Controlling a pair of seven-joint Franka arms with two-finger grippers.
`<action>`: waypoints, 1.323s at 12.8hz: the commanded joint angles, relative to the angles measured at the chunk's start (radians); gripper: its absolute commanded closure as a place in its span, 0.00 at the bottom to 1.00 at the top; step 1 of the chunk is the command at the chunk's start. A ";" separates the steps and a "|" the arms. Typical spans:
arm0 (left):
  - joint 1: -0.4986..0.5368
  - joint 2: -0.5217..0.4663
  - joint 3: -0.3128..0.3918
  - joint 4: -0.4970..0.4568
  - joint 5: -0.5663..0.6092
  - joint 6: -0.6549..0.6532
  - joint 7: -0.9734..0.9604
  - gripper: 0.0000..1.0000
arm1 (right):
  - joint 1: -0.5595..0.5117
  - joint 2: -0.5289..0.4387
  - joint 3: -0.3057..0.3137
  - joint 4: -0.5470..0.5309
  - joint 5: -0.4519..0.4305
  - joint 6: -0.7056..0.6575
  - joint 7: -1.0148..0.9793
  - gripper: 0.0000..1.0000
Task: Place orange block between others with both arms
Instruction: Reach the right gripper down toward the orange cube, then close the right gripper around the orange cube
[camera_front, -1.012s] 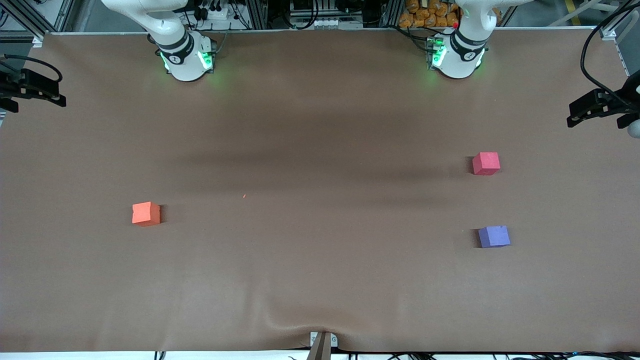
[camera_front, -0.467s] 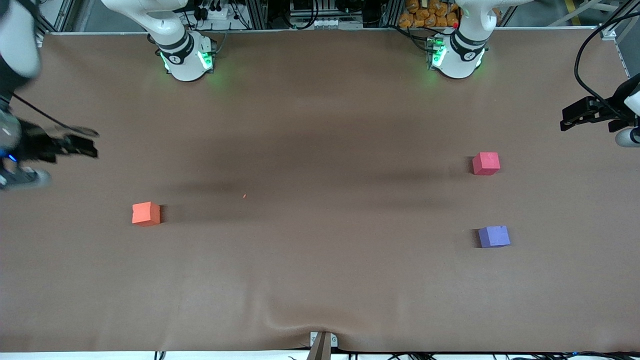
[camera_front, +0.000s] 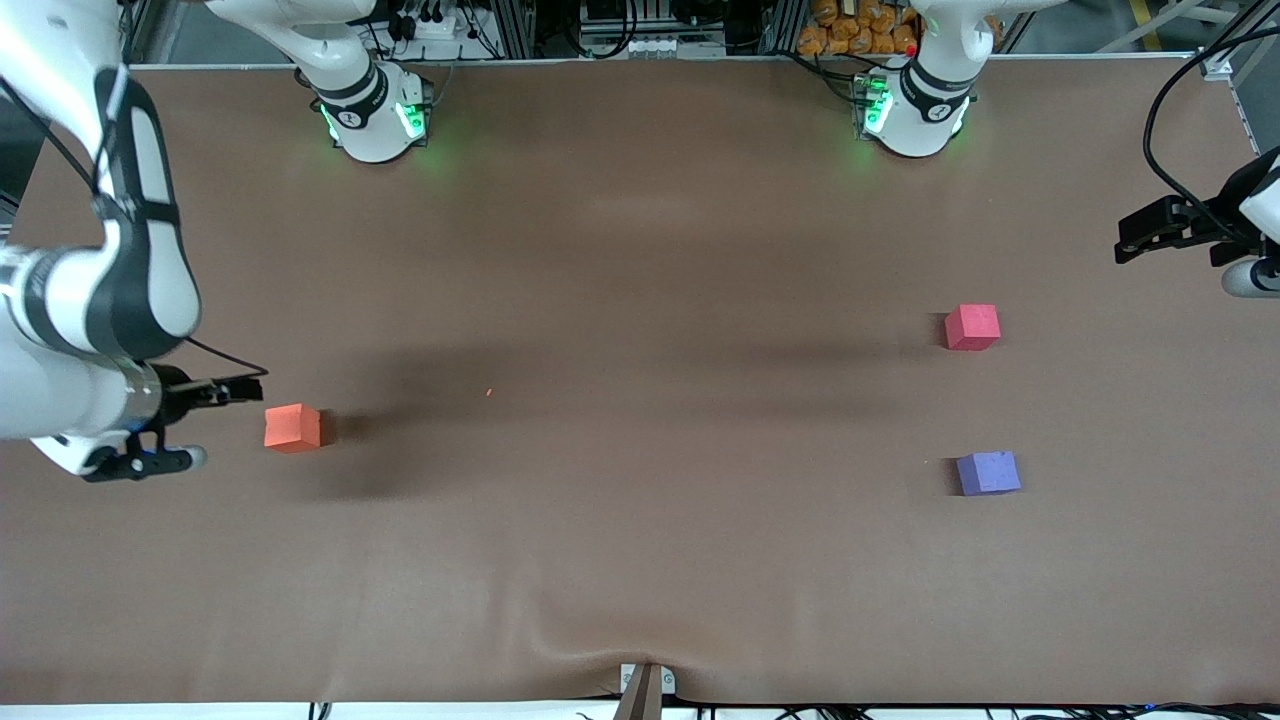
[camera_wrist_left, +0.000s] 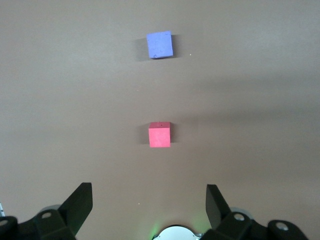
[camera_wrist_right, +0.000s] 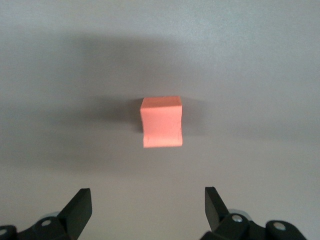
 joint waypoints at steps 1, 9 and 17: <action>-0.002 0.005 -0.003 0.000 -0.020 0.012 0.004 0.00 | -0.035 0.059 0.009 -0.012 0.046 0.072 -0.064 0.00; 0.004 0.013 -0.009 -0.006 -0.020 0.020 0.009 0.00 | -0.028 0.174 0.007 -0.037 0.051 0.221 -0.147 0.00; 0.013 0.014 -0.006 -0.017 -0.020 0.026 0.012 0.00 | -0.023 0.191 0.009 -0.069 0.051 0.224 -0.145 0.32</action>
